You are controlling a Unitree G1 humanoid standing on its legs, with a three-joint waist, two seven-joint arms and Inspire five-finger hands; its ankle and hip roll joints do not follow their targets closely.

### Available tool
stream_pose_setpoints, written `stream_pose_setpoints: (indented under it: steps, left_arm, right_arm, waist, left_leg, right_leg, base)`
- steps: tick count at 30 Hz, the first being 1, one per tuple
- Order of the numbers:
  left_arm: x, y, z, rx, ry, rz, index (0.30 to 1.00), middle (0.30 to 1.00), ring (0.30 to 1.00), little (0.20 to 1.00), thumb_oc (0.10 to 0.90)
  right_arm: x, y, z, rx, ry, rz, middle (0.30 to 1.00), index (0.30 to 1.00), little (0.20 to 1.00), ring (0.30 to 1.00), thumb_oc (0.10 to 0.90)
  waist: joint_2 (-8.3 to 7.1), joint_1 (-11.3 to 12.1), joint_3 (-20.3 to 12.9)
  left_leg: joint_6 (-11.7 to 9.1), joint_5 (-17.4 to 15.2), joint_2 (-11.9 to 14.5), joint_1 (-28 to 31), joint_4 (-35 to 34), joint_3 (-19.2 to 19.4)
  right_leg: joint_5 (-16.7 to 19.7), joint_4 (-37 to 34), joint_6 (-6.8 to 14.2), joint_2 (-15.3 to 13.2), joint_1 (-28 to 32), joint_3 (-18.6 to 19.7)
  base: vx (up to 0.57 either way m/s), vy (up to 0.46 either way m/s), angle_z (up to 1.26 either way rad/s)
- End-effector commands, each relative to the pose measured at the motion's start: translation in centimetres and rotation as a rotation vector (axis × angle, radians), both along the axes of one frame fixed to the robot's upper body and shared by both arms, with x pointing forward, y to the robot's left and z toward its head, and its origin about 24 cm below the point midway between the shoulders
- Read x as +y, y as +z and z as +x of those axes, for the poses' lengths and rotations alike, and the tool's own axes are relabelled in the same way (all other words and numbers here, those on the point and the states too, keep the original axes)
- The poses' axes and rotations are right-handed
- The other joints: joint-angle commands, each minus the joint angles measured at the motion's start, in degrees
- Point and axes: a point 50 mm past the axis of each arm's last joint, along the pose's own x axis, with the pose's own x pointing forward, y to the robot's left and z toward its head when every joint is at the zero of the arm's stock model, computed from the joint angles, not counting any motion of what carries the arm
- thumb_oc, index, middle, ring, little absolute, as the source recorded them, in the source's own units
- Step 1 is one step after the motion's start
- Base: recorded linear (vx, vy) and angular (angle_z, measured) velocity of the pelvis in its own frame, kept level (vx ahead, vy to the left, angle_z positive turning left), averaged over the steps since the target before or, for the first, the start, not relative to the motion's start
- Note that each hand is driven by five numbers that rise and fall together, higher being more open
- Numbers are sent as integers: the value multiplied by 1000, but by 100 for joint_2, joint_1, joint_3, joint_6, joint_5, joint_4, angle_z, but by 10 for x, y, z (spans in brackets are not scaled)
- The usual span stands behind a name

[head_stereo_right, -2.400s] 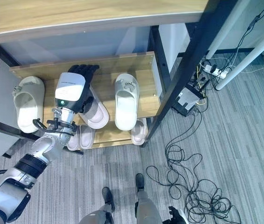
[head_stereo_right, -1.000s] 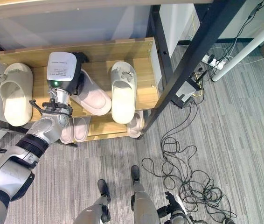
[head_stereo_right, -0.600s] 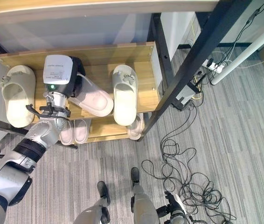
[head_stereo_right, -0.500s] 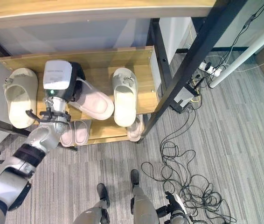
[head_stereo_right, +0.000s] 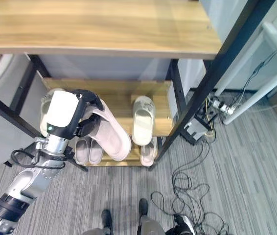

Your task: Arrange the slippers neatly on the shoe rack.

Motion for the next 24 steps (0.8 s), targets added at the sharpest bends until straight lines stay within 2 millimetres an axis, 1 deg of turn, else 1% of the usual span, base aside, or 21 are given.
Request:
stream_pose_setpoints:
  steps: [1, 4, 5, 6, 7, 9, 10, 11, 14, 15, 16, 17, 19, 20, 24]
  left_arm:
    - [-3, 37, -10, -158, -119, -117, 300, 300, 300, 300, 400]
    - [5, 31, -25, -96, -144, -204, 300, 300, 300, 300, 400]
    - [8, 27, -29, -71, -145, -225, 300, 300, 300, 300, 400]
    - [14, 18, -35, -21, -140, -304, 300, 300, 300, 300, 400]
    - [14, 18, -36, -19, -140, -306, 300, 300, 300, 300, 400]
    - [20, 10, -40, 24, -128, -379, 300, 300, 300, 300, 400]
    - [20, 10, -41, 25, -127, -380, 300, 300, 300, 300, 400]
    - [21, 6, -42, 55, -138, -401, 300, 300, 300, 300, 400]
    - [21, 6, -42, 56, -138, -401, 300, 300, 300, 300, 400]
    - [20, 5, -43, 70, -144, -403, 300, 300, 300, 300, 400]
    - [14, 5, -45, 100, -195, -402, 300, 300, 300, 300, 400]
    - [12, 5, -45, 106, -213, -408, 300, 300, 300, 300, 400]
    - [9, 6, -46, 109, -235, -415, 300, 300, 300, 300, 400]
    - [5, 11, -51, 93, -285, -420, 300, 300, 300, 300, 400]
    - [0, 16, -57, 87, -331, -410, 300, 300, 300, 300, 400]
  right_arm:
    - [2, -5, -18, 55, -2, 16, 900, 900, 900, 900, 800]
    - [3, -6, -19, 64, 2, 18, 900, 900, 900, 900, 800]
    - [4, -6, -21, 71, 4, 20, 900, 900, 900, 900, 800]
    - [2, -6, -23, 76, -12, 18, 900, 900, 900, 900, 800]
    - [2, -6, -23, 77, -11, 17, 900, 900, 900, 900, 800]
    - [0, -7, -26, 85, -28, 12, 900, 900, 900, 900, 800]
    - [0, -7, -27, 86, -28, 11, 900, 900, 900, 900, 800]
    - [-3, -7, -29, 95, -41, 8, 900, 900, 900, 900, 800]
    - [-3, -7, -29, 96, -41, 8, 900, 900, 900, 900, 800]
    - [-4, -7, -32, 106, -48, 6, 900, 900, 900, 900, 800]
    - [-6, -8, -37, 128, -50, -1, 900, 900, 900, 900, 800]
    - [-6, -8, -37, 129, -49, -1, 900, 900, 900, 900, 800]
    - [-6, -8, -37, 128, -46, -1, 900, 900, 900, 900, 800]
    - [-5, -8, -35, 125, -26, -2, 900, 900, 900, 900, 800]
    - [-3, -8, -32, 118, 1, -3, 900, 900, 900, 900, 800]
  waist:
    - [315, 177, -655]
    - [325, 262, -725]
    - [328, 292, -743]
    - [341, 379, -760]
    - [344, 365, -761]
    - [361, 420, -756]
    - [362, 403, -754]
    - [382, 465, -746]
    - [382, 438, -743]
    - [389, 479, -740]
    - [407, 504, -722]
    - [408, 499, -709]
    - [410, 492, -697]
    - [422, 490, -667]
    - [432, 501, -640]
  left_leg:
    - [-152, -514, 1, 158, -11, -45]
    - [-157, -502, 8, 237, -11, -109]
    - [-157, -506, 7, 266, -11, -123]
    - [-163, -500, -2, 296, -11, -167]
    - [-163, -500, -3, 304, -11, -175]
    - [-179, -482, -12, 311, -11, -240]
    - [-180, -481, -14, 317, -11, -253]
    - [-198, -450, -20, 308, -11, -310]
    - [-199, -446, -22, 309, -11, -337]
    - [-210, -431, -17, 305, -11, -375]
    - [-235, -390, -22, 311, -11, -488]
    - [-236, -383, -16, 318, -11, -504]
    - [-235, -381, -10, 323, -11, -512]
    - [-235, -375, 9, 318, -11, -502]
    - [-225, -380, 47, 326, -11, -443]
  right_leg:
    - [-1005, 218, 565, 6, 474, -149]
    - [-1046, 226, 542, 4, 582, -213]
    - [-1053, 217, 535, 2, 623, -238]
    - [-1083, 205, 517, -3, 702, -299]
    - [-1085, 201, 517, -4, 715, -308]
    - [-1106, 184, 496, -19, 790, -403]
    - [-1107, 177, 496, -20, 804, -417]
    - [-1129, 170, 475, -27, 845, -513]
    - [-1132, 164, 475, -29, 861, -541]
    - [-1143, 165, 460, -38, 889, -595]
    - [-1173, 148, 431, -26, 964, -743]
    - [-1174, 140, 425, -17, 980, -761]
    - [-1172, 138, 425, -9, 975, -756]
    - [-1163, 134, 431, 4, 951, -712]
    - [-1148, 137, 438, 27, 900, -623]
  base:
    - [2, -30, 14]
    - [-4, -35, 17]
    - [0, -39, 15]
    - [0, -33, 17]
    - [1, -34, 16]
    - [3, -17, 21]
    - [-17, -20, 29]
    - [-21, -17, 27]
    - [-8, -10, 22]
    - [-25, -51, 14]
    - [-27, -62, 17]
    - [-28, -61, 28]
    - [-17, -21, 37]
    - [-23, -11, 17]
    - [-5, -5, -4]
